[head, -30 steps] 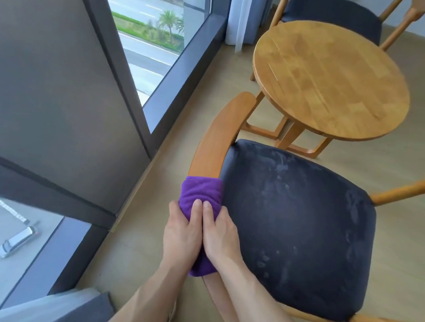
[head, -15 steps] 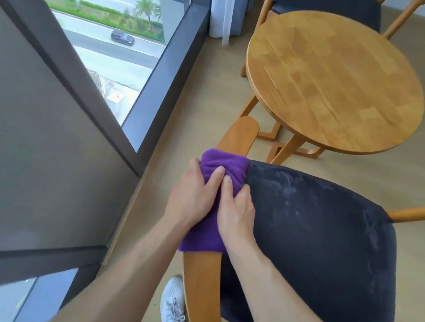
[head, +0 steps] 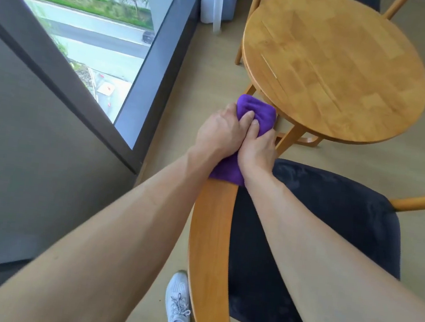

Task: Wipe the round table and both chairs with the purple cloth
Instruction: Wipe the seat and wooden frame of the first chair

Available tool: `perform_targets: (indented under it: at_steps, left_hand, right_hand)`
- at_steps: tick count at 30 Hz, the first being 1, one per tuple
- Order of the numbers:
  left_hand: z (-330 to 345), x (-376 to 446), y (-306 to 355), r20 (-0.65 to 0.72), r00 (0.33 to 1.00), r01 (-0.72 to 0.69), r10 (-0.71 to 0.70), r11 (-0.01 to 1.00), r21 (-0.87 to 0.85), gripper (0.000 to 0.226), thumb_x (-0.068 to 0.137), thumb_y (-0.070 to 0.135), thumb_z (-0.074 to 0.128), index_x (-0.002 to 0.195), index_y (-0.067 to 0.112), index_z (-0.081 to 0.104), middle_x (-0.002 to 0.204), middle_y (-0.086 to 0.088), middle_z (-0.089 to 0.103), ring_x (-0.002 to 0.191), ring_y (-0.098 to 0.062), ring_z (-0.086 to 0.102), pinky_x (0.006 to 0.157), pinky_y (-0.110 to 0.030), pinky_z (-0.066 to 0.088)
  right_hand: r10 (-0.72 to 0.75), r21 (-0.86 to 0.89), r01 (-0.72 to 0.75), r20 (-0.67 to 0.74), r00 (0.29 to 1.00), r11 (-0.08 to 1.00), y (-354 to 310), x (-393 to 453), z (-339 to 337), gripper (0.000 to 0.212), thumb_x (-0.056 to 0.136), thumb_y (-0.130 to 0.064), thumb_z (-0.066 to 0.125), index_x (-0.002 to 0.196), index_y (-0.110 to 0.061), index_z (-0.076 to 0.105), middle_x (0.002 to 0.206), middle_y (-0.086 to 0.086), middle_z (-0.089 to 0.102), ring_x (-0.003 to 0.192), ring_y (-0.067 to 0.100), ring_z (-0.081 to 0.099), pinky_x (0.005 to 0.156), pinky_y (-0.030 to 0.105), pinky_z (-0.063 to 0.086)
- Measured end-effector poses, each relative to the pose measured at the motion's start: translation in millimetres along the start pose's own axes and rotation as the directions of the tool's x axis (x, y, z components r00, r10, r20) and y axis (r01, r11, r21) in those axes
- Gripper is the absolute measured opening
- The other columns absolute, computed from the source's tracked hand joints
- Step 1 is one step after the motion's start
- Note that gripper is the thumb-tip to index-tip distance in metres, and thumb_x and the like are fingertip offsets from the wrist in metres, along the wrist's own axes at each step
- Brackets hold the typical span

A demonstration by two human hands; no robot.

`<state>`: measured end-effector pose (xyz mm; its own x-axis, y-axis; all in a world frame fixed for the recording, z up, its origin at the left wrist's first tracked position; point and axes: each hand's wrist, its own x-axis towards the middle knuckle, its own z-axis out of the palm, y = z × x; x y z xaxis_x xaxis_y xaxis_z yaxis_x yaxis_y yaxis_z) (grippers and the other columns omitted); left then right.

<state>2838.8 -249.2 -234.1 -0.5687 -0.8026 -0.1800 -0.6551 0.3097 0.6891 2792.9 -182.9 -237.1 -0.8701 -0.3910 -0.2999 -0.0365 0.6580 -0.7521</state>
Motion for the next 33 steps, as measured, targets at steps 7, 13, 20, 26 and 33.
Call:
perform_targets:
  at_steps: [7,13,20,26,33]
  left_hand:
    - [-4,-58,-16,-0.037,0.994,0.106,-0.107,0.994,-0.033,0.044,0.099,0.055,0.042,0.097,0.011,0.048,0.098,-0.012,0.064,0.093,-0.033,0.060,0.078,-0.040,0.045]
    - [0,-119,-30,-0.094,0.978,0.175,-0.185,0.978,-0.112,0.047,0.097,0.057,0.046,0.105,0.011,0.054,0.099,-0.004,0.065,0.092,-0.026,0.059,0.078,-0.036,0.042]
    - [18,-191,-40,-0.186,0.934,0.272,-0.305,0.945,-0.183,0.044,0.096,0.059,0.045,0.103,0.016,0.051,0.093,0.003,0.061,0.088,-0.022,0.057,0.073,-0.034,0.036]
    - [43,-252,-38,-0.287,0.869,0.319,-0.403,0.900,-0.296,0.041,0.097,0.055,0.046,0.106,0.015,0.051,0.090,0.004,0.061,0.084,-0.021,0.056,0.072,-0.033,0.036]
    - [77,-314,-22,-0.300,0.761,0.351,-0.575,0.754,-0.555,0.031,0.099,0.049,0.044,0.111,0.021,0.051,0.097,0.004,0.060,0.089,-0.020,0.055,0.078,-0.029,0.036]
  right_hand:
    - [0.017,0.054,-0.026,0.150,0.989,0.998,29,-46,-6,0.055,0.100,-0.055,0.031,0.125,-0.008,0.047,0.120,0.015,0.060,0.093,0.027,0.055,0.076,0.037,0.043]
    - [0.038,0.090,-0.070,0.315,0.948,0.994,55,-89,-23,0.063,0.096,-0.062,0.036,0.131,-0.011,0.048,0.122,0.012,0.062,0.105,0.029,0.060,0.093,0.045,0.051]
    - [0.029,0.066,-0.069,0.479,0.877,0.995,88,-136,-47,0.063,0.096,-0.062,0.036,0.137,-0.014,0.043,0.128,0.013,0.059,0.111,0.031,0.059,0.097,0.045,0.049]
    - [0.002,0.038,-0.031,0.591,0.807,0.999,117,-171,-70,0.063,0.097,-0.060,0.035,0.142,-0.015,0.040,0.132,0.012,0.056,0.113,0.029,0.057,0.085,0.034,0.044]
    - [-0.015,-0.088,0.105,0.691,0.722,0.991,144,-201,-99,0.062,0.100,-0.057,0.028,0.142,-0.014,0.042,0.131,0.013,0.058,0.113,0.029,0.057,0.092,0.036,0.046]
